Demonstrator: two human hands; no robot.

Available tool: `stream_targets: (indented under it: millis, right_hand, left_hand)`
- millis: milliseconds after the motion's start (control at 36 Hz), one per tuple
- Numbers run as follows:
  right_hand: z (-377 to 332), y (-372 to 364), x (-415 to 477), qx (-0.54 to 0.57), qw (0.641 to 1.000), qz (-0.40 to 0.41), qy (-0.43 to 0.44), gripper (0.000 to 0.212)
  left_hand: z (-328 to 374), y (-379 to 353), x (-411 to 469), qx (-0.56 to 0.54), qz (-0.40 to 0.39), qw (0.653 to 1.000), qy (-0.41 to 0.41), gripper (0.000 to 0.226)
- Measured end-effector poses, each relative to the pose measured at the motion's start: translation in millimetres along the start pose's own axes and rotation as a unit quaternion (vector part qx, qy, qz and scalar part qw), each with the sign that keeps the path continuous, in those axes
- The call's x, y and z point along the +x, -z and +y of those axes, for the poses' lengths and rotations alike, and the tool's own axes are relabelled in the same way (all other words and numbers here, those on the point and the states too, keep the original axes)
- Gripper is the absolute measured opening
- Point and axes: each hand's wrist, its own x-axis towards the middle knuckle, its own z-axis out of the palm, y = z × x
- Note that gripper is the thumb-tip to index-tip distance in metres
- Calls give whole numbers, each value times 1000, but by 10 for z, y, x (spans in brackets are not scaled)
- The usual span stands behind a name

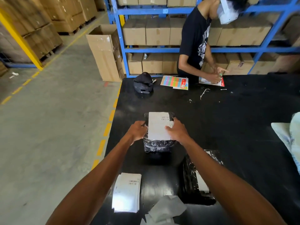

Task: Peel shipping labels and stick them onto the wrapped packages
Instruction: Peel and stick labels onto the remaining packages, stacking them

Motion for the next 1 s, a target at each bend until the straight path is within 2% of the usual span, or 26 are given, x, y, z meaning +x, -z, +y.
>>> stream_targets:
  millis: [222,333,389,528,778,833,889,1000]
  right_hand:
    - [-36,-103,425,-7,1000,-25,-12,48]
    - [102,-268,506,-9,998,-55,-31,80]
    - [163,-348,547,-8,998,-59,-33,87]
    - [226,-382,598,0,998,-58,-31,89]
    - [241,-385,510,-14,998,-60,-25,85]
    - [220,-410,423,-41,998,-39,-22,84]
    - [200,-455,296,-87,996,24,8,79]
    - [204,-649,-68,-134,963,175,155,58]
  left_hand:
    - [-175,-52,522,0,1,999,32,29]
    - [-324,-179,587,43,-13,999,23,37]
    - [-410,-211,605,32,-11,999,18,40]
    - [-494,-220,544,-31,-3,999,27,44]
    - [-485,-240,357,-17,-22,999,-27,54]
    - [-517,-214,284,-11,-30,999,-37,58]
    - [-575,-185,226,-1,-25,999,-36,64]
    - [-804,-62,13,24,-4,999,-37,67]
